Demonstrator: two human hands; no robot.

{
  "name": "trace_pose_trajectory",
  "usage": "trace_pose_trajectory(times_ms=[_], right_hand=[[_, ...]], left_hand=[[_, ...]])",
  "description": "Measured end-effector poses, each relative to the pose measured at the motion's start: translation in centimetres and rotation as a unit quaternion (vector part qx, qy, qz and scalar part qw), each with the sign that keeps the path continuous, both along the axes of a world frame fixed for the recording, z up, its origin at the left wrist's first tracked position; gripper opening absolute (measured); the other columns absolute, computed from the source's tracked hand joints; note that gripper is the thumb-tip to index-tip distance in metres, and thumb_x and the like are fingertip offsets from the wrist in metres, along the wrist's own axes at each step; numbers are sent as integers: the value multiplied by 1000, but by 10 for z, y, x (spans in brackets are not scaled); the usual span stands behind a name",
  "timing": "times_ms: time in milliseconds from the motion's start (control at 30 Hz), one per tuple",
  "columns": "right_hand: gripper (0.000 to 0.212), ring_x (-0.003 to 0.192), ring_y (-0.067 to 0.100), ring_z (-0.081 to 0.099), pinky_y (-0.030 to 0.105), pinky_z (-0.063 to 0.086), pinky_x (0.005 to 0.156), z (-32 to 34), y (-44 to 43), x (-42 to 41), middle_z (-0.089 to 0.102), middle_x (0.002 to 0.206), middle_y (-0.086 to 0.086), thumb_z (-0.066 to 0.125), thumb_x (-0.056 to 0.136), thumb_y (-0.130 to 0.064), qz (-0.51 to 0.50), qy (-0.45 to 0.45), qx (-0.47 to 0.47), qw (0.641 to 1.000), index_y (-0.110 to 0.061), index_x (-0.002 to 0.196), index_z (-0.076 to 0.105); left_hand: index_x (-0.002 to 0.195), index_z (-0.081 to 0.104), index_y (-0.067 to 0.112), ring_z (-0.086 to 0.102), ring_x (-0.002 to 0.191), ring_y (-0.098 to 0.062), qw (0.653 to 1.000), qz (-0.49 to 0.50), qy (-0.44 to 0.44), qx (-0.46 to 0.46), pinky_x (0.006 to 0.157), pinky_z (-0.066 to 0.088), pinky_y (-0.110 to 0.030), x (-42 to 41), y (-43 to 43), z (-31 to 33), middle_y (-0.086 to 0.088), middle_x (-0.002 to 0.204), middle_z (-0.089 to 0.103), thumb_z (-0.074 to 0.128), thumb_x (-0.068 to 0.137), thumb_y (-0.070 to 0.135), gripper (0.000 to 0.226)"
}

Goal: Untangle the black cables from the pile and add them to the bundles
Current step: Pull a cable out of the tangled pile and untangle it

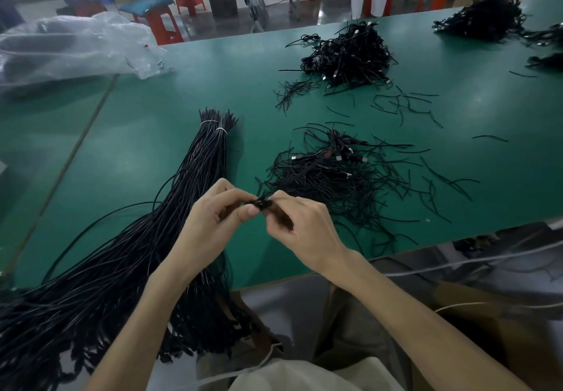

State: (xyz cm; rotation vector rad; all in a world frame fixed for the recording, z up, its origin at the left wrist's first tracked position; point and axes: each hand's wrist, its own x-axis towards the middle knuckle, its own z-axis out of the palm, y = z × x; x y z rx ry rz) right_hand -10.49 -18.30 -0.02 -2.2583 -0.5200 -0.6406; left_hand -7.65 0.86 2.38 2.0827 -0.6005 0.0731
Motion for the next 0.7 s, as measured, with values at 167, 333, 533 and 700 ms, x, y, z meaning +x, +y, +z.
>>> trace_pose_trajectory(times_ms=[167, 333, 533, 700], right_hand=[[16, 55, 18, 49, 24, 39, 61, 0, 6, 1, 57, 65, -3, 64, 96, -11, -24, -63, -9, 998, -8, 81, 61], [21, 55, 17, 50, 33, 43, 55, -5, 3, 8, 54, 64, -1, 60, 97, -8, -23, -186, -156, 970, -9, 77, 61], [19, 56, 15, 48, 31, 44, 56, -10, 1, 3, 55, 64, -2, 58, 97, -8, -26, -136, -103, 985, -8, 78, 61], [15, 53, 18, 47, 28, 42, 58, -6, 1, 2, 56, 63, -2, 61, 95, -9, -17, -77, -50, 996, -7, 80, 61]], left_hand=[[78, 67, 8, 55, 59, -8, 994, 32, 97, -41, 55, 43, -21, -3, -12, -1, -10, 70, 64, 50, 104, 40, 45], [101, 69, 7, 58, 47, -16, 966, 50, 235, -95, 44, 41, -18, -1, -8, -3, -7, 67, 71, 57, 104, 37, 33], [138, 58, 15, 70, 68, -30, 974, -69, 182, -115, 59, 49, -25, -2, 8, 0, -18, 86, 74, 46, 109, 11, 32], [148, 51, 16, 69, 80, -30, 977, -123, 147, -96, 68, 49, -27, -4, 14, 2, -12, 90, 71, 42, 100, -20, 61]])
